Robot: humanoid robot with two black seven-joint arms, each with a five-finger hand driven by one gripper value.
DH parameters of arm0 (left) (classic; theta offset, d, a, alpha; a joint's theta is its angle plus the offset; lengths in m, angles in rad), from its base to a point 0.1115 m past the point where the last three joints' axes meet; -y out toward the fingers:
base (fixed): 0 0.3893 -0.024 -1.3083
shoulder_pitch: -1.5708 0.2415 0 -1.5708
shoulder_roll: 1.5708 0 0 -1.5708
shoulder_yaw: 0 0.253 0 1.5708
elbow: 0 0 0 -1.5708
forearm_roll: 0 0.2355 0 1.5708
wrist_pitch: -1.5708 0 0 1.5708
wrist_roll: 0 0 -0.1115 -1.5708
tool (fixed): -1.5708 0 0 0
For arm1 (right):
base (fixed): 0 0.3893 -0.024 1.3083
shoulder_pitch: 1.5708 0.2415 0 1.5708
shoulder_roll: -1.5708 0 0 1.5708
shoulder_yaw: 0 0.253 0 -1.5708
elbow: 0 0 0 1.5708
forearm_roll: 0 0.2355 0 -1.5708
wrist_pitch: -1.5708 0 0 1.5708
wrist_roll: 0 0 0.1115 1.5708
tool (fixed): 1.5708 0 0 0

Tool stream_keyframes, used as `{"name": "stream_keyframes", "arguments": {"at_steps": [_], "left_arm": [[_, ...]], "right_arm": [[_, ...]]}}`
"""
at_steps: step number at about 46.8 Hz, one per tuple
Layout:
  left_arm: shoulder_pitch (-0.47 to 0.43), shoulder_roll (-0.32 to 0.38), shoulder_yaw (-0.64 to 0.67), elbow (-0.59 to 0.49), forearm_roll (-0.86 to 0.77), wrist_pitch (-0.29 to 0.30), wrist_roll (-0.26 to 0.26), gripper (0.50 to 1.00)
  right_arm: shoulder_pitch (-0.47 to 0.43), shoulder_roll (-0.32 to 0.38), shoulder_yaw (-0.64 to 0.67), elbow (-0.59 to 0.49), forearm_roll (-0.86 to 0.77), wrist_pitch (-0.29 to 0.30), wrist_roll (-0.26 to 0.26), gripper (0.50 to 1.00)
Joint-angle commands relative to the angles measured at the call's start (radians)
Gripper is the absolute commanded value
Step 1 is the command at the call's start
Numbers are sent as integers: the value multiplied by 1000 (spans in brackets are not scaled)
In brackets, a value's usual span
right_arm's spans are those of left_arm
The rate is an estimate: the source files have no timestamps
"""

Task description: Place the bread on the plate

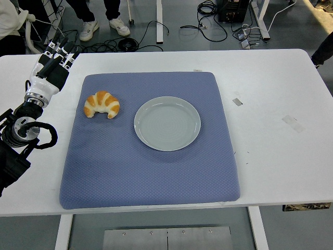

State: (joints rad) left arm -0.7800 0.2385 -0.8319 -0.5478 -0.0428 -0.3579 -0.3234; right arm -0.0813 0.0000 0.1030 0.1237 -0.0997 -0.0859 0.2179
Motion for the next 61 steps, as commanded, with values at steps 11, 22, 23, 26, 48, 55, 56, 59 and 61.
{"name": "stream_keyframes", "arguments": {"at_steps": [11,22,23,26,48,55,56,59,61], "left_arm": [[2,2,5,0,4,0,0,983],[5,9,5,-3,4,0,0,983],[5,9,5,-4,4,0,0,983],[5,9,5,-6,4,0,0,983],[15,12,5,-53,26,13,0,983],[15,10,20,-53,43,25,0,983],[15,12,25,-53,52,26,-2,983],[13,12,27,-53,69,31,-2,983],[13,16,30,-55,72,31,-2,983]], "right_arm": [[0,0,1,-1,0,0,0,1000],[0,0,0,1,0,0,0,1000],[0,0,0,1,0,0,0,1000],[0,0,0,1,0,0,0,1000],[0,0,0,1,0,0,0,1000],[0,0,0,1,0,0,0,1000],[0,0,0,1,0,0,0,1000],[0,0,1,1,0,0,0,1000],[0,0,0,1,0,0,0,1000]]}}
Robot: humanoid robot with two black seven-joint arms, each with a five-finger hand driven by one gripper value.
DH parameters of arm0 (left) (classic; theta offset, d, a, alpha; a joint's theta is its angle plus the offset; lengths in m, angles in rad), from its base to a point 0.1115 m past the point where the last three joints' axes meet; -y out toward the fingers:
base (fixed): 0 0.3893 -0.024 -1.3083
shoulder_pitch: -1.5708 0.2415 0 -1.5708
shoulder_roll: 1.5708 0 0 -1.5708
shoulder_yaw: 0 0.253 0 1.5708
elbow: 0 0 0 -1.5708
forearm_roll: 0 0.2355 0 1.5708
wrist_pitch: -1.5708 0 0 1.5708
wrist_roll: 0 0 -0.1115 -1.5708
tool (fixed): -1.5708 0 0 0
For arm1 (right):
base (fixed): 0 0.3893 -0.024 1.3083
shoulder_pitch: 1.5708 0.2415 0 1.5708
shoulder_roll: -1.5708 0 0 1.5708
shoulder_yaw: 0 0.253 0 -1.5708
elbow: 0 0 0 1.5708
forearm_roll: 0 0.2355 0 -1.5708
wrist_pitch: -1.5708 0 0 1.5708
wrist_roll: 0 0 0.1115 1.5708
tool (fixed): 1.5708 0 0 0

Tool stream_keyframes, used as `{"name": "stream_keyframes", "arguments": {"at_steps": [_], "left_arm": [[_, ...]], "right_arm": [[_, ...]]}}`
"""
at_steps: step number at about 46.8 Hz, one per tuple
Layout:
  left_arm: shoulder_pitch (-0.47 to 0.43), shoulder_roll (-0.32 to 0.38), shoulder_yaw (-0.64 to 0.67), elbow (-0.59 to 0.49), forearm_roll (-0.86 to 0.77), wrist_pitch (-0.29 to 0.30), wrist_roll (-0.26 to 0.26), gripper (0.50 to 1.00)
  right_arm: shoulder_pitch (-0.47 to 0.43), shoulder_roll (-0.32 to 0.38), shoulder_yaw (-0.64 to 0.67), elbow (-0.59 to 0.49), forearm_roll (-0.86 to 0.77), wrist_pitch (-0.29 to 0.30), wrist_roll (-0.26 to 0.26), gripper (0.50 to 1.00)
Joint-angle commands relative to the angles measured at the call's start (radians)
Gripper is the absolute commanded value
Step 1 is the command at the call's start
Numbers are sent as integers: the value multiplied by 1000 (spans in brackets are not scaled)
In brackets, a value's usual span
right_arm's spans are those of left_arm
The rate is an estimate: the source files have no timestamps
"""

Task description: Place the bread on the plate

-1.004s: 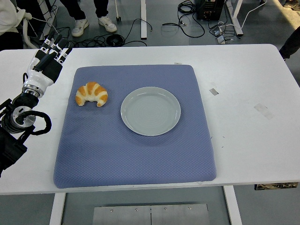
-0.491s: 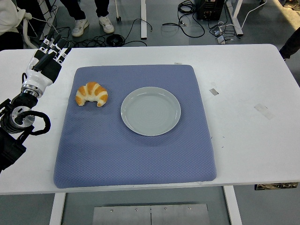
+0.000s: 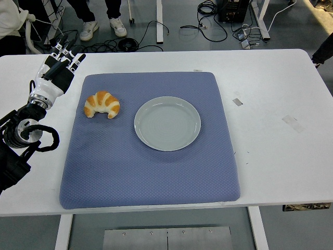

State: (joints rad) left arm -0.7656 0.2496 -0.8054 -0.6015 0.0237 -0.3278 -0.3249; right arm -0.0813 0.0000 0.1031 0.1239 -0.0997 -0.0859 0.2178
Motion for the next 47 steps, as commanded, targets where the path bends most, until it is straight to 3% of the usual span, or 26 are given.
{"name": "stream_keyframes", "arguments": {"at_steps": [1,16,27,36,44,47], "left_arm": [[-1,7,5,-1,7,1,0,983],[15,82,31,-144,91,49,0,983],[2,103,80,-159,309,154,9,983],[-90,190,273,-182,390,158,6,983],[-118,315,344,-349,485,176,-19,983],[-119,352,339,-414,577,231,-25,983]], "right_arm": [[0,0,0,-1,0,0,0,1000],[0,0,1,-1,0,0,0,1000],[0,0,1,0,0,0,0,1000],[0,0,1,0,0,0,0,1000],[0,0,1,0,0,0,0,1000],[0,0,1,-1,0,0,0,1000]]}}
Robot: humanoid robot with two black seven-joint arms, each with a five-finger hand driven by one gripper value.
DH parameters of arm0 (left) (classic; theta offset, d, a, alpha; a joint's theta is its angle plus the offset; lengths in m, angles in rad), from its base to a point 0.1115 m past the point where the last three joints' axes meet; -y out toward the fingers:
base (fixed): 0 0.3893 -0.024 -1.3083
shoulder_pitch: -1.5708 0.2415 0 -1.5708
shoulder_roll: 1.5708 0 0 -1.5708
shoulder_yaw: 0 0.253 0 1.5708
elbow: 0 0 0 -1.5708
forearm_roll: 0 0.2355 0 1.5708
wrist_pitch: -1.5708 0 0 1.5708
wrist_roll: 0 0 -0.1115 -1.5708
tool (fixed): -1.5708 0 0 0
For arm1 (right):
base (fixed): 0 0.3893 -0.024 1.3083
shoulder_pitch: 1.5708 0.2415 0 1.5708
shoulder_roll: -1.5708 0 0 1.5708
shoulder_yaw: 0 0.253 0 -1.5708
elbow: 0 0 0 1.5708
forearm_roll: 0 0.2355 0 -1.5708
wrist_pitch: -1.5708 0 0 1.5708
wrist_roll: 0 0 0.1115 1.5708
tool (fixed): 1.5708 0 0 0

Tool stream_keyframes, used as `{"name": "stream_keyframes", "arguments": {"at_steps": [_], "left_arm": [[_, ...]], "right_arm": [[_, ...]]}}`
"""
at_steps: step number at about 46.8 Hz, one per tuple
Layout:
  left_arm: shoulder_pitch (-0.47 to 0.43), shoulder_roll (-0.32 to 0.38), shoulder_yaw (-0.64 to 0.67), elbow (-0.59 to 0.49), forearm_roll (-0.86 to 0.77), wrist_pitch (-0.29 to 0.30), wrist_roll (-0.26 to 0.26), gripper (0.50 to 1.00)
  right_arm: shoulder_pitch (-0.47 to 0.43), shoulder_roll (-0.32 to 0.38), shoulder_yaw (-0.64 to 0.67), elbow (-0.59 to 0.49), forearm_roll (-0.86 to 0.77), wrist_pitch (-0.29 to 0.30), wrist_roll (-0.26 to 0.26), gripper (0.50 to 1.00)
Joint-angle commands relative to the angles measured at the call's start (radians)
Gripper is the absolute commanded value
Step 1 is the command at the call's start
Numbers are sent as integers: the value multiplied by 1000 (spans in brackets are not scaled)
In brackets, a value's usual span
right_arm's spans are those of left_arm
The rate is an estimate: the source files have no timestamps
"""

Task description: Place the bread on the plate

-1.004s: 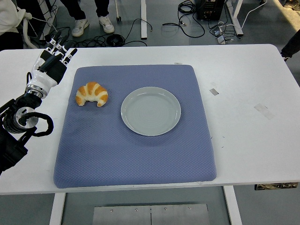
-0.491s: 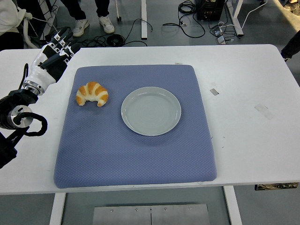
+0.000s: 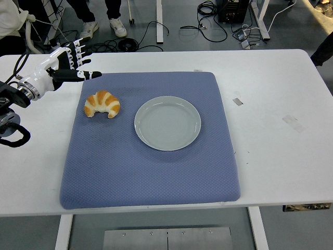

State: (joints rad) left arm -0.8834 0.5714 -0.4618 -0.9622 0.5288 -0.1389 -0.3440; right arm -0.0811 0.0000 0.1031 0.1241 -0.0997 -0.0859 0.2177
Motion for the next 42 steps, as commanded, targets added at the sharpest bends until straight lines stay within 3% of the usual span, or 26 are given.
{"name": "stream_keyframes", "arguments": {"at_steps": [1,5,21,34,42], "left_arm": [[-2,44,-8,-75,98,62,-6,983],[0,87,-8,-136,164,113,-6,983],[-60,131,112,-147,323,125,0,983],[-138,120,331,-89,362,133,-1,983],[-155,71,361,-20,411,166,-3,981]], "right_arm": [[0,0,1,0,0,0,0,1000],[0,0,0,0,0,0,0,1000],[0,0,0,0,0,0,0,1000],[0,0,0,0,0,0,0,1000],[0,0,1,0,0,0,0,1000]]}}
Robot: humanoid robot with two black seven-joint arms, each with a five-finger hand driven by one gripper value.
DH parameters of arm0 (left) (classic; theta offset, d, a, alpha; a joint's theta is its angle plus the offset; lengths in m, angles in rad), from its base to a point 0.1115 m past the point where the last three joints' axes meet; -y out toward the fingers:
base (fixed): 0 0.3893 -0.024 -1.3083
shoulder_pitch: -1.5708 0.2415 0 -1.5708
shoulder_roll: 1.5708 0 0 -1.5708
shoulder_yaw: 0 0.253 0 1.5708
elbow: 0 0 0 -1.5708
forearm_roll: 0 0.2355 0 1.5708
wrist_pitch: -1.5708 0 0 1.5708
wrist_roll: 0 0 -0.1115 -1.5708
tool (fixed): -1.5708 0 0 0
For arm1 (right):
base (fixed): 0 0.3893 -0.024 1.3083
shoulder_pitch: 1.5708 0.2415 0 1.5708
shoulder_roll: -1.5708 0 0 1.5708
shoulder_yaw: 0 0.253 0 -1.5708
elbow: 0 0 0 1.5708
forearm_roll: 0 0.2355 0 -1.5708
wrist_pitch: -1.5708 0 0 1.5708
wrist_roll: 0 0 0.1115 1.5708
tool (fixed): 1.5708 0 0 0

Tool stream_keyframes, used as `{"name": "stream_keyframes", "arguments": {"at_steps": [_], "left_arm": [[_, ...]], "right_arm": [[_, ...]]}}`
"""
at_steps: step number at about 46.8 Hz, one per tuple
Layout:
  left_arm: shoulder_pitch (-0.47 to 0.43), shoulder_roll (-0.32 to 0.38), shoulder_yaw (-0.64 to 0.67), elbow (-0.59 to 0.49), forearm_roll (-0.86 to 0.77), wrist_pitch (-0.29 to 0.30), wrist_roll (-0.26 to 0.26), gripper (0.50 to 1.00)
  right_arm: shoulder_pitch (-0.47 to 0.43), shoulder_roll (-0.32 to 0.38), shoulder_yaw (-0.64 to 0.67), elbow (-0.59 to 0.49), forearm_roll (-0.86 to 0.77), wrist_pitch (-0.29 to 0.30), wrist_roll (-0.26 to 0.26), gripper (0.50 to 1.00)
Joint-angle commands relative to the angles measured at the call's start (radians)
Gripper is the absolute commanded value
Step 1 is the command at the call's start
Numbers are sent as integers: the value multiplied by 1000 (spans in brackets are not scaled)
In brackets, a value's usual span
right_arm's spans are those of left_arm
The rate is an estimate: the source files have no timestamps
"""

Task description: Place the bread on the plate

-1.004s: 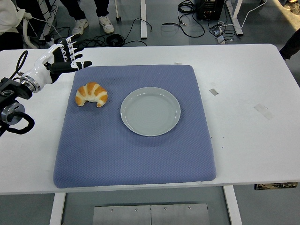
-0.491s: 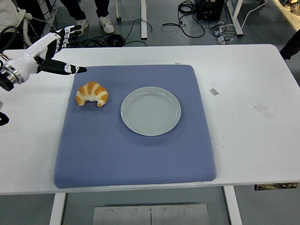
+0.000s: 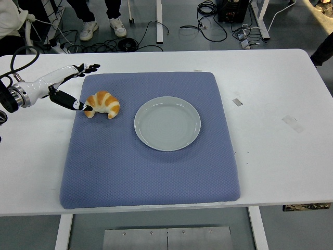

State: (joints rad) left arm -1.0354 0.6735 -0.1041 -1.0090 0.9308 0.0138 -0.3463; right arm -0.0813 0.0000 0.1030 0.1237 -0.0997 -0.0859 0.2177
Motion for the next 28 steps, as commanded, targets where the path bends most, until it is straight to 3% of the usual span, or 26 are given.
{"name": "stream_keyframes", "arguments": {"at_steps": [1,17,28], "left_arm": [[-3,-43,3,38,10,15,0,980],[5,-106,18,136,11,17,0,978],[5,-120,63,148,10,38,0,978]], "right_arm": [[0,0,1,-1,0,0,0,1000],[0,0,0,1,0,0,0,1000],[0,0,0,-1,0,0,0,1000]]}}
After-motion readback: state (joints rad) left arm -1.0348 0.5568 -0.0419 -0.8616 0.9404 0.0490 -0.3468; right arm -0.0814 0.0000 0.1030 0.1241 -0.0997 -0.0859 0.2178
